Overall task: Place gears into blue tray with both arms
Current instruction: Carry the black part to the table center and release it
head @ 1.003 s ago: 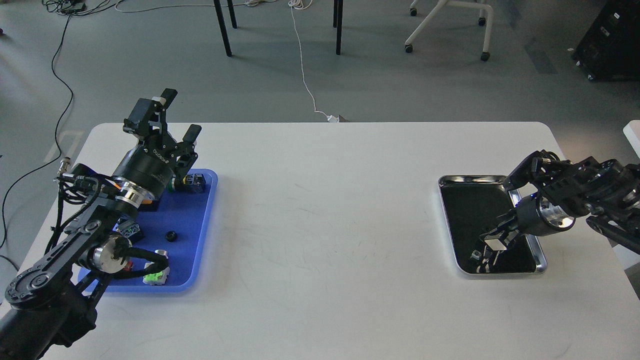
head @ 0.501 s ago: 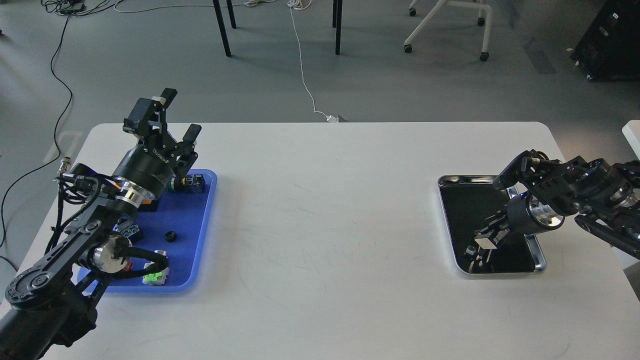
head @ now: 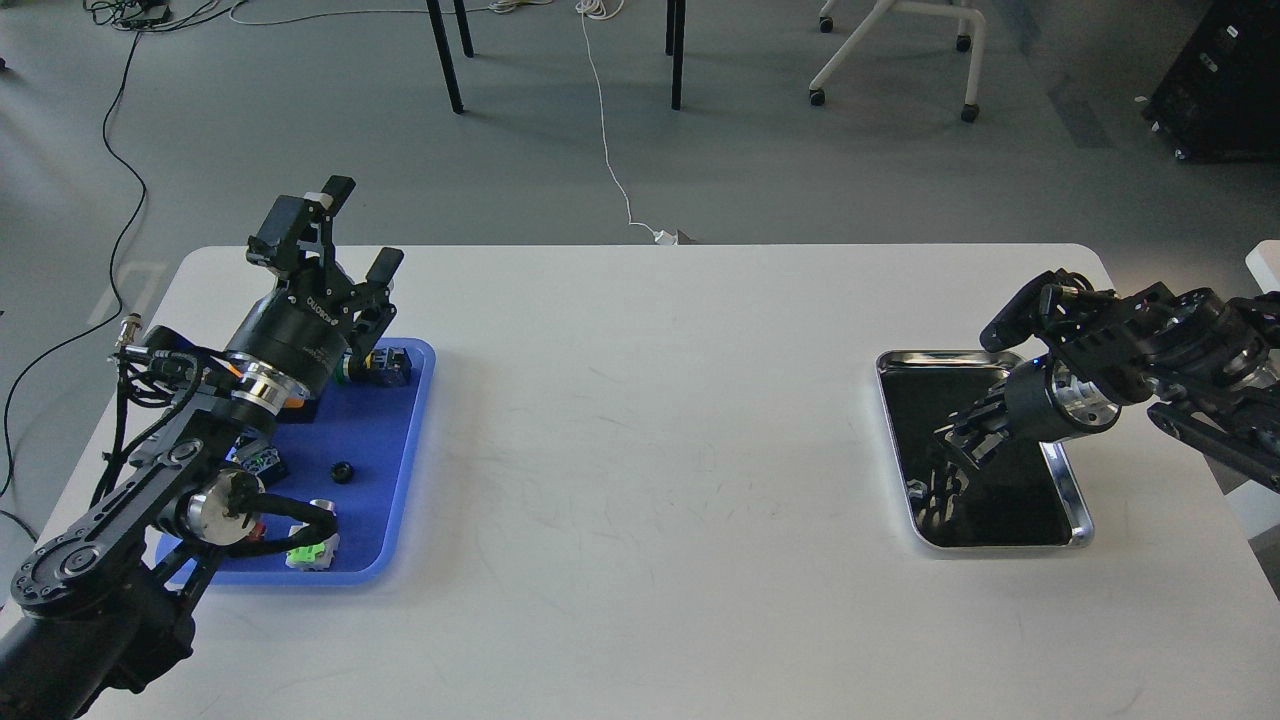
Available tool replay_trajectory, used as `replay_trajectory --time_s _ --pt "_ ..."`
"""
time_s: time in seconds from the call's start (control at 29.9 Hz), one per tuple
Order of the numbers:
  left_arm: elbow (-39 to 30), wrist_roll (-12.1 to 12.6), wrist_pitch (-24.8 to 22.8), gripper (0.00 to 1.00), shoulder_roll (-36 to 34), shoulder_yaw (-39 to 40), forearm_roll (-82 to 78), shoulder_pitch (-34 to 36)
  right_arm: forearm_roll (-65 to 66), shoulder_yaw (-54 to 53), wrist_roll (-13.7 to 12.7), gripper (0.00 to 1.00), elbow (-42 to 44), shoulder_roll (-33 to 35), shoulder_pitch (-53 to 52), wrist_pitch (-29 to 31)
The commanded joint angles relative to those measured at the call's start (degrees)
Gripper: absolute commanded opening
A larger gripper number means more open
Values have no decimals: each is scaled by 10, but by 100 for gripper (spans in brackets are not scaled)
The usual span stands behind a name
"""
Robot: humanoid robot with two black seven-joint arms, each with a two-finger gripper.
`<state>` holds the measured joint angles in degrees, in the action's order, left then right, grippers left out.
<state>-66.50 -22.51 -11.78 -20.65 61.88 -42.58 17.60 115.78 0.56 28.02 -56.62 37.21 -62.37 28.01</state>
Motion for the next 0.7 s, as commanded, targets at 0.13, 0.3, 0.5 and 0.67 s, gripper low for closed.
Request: replay_trajectory --time_s 0.13,0.3,0.5,0.67 --pt "0 0 0 98 0 0 0 1 -48 3 0 18 -28 -27 -73 0" --pt "0 0 0 98 0 0 0 1 -66 6 0 18 -10 -106 -90 0" --pt "1 8 0 98 1 0 0 1 -77 7 0 18 83 -237 -82 0" --pt "0 9 1 98 1 0 0 1 -77 14 0 19 136 -324 -68 0"
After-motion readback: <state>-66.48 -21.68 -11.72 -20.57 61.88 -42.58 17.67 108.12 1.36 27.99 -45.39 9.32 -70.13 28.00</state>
